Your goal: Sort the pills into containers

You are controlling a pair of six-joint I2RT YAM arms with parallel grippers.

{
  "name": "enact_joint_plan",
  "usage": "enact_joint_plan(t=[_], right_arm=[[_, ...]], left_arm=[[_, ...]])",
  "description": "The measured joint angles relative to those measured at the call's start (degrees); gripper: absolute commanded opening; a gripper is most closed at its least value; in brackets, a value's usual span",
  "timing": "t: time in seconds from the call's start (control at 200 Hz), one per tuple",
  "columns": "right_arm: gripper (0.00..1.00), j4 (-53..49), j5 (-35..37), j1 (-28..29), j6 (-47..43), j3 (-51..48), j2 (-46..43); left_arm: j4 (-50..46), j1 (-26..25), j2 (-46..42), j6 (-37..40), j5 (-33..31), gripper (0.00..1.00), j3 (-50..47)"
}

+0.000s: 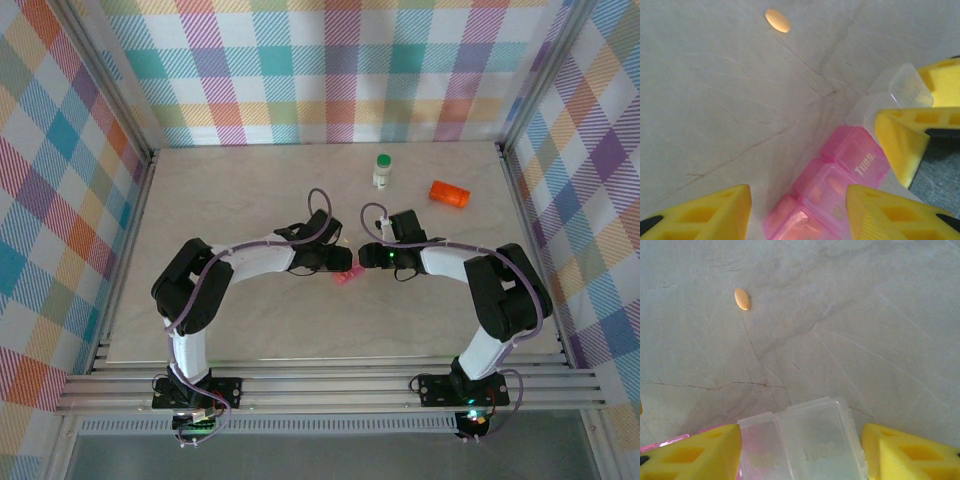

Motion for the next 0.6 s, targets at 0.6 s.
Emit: enact_joint_plan(t=[0.6], right_arm=[[0.57,-8.2,-3.0,-1.2,5.7,0.1,-7.8]], left_arm=[[2.2,-0.3,3.0,1.1,1.7,0.3,0.6]])
